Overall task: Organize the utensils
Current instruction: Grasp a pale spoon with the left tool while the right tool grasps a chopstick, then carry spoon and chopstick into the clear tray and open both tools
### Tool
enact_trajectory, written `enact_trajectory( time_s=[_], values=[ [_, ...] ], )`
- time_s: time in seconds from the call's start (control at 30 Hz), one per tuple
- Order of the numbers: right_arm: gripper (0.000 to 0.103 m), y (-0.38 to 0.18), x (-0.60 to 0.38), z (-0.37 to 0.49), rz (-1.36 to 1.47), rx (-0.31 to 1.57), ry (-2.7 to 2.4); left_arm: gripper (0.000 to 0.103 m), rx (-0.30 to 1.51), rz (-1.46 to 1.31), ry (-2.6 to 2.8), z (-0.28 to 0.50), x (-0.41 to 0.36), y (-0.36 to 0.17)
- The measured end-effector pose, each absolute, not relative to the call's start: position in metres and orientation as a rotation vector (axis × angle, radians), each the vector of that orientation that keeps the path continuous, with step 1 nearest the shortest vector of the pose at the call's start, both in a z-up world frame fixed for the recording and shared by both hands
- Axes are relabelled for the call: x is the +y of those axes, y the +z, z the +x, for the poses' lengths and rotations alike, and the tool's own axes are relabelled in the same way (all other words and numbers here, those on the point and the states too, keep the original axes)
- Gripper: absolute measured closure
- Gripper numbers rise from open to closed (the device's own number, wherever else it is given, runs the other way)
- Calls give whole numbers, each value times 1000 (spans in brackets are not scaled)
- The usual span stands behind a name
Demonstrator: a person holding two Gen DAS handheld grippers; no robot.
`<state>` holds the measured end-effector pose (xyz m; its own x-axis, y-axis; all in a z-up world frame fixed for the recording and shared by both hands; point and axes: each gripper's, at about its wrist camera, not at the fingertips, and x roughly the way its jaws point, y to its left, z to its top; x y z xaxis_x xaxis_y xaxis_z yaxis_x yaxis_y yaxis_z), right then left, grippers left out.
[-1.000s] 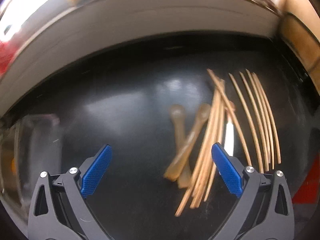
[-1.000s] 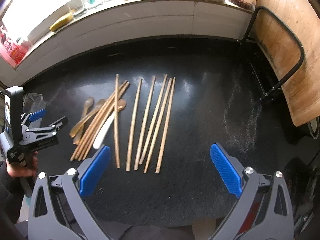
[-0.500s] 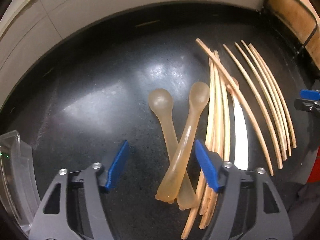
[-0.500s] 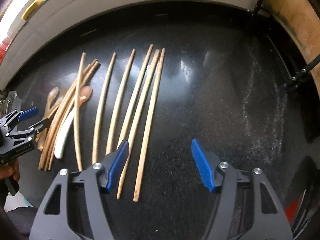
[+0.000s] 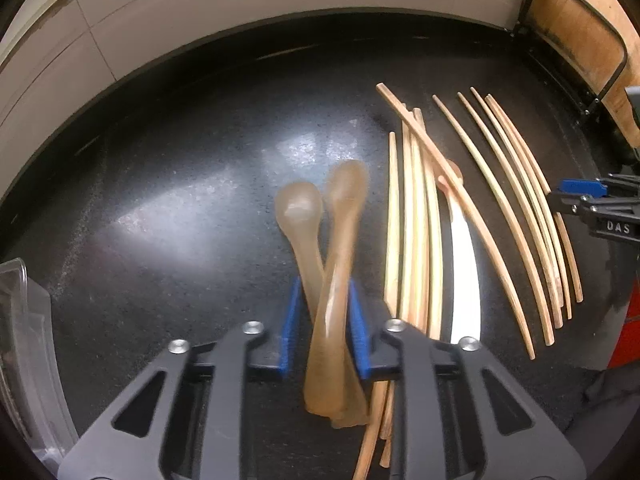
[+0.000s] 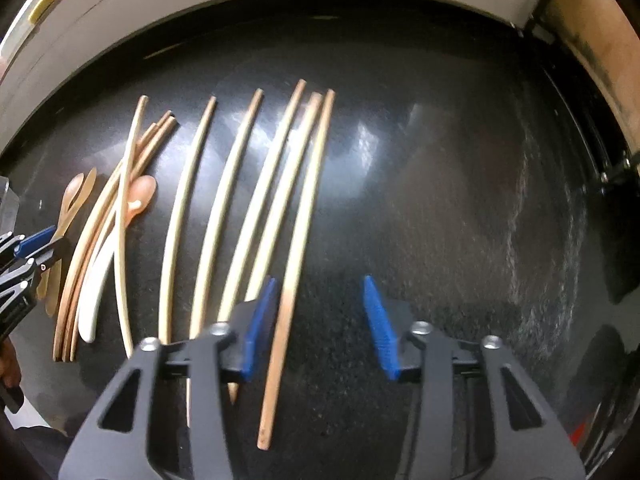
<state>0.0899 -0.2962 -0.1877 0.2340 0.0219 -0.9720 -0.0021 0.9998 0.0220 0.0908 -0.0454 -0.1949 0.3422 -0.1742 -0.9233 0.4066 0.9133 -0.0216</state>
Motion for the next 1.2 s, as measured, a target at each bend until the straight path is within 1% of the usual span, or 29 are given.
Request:
enact_trajectory(
  time_s=[0.03,0.1,0.13,0.2,0.57,0.73,0.93,1.03,1.2],
  values=[
    [88,-186,-294,90,1,1347,19,82,1169,212,-381,91,-44,-195],
    [94,-186,-292,91,4,1353,35,85,1180,175,-378,91,-37,-192],
    [95,-186,-293,91,13,1355,41,89,1180,156,-375,91,-31,-189],
    [95,-186,-300,91,82,1365,51,93,1179,136,-362,92,-24,-182],
    [95,-145,-312,73,150,1302,79,93,1171,37,-307,82,-5,-139],
    [95,-105,-305,61,148,1272,104,93,1163,-18,-271,74,4,-109],
    [95,-54,-276,45,148,1232,199,93,1145,-56,-221,59,24,-74],
    [95,-29,-246,41,136,1212,265,93,1143,-79,-192,53,40,-58],
    [95,-4,-171,44,113,1204,412,93,1111,-113,-111,35,99,-35]
  ],
)
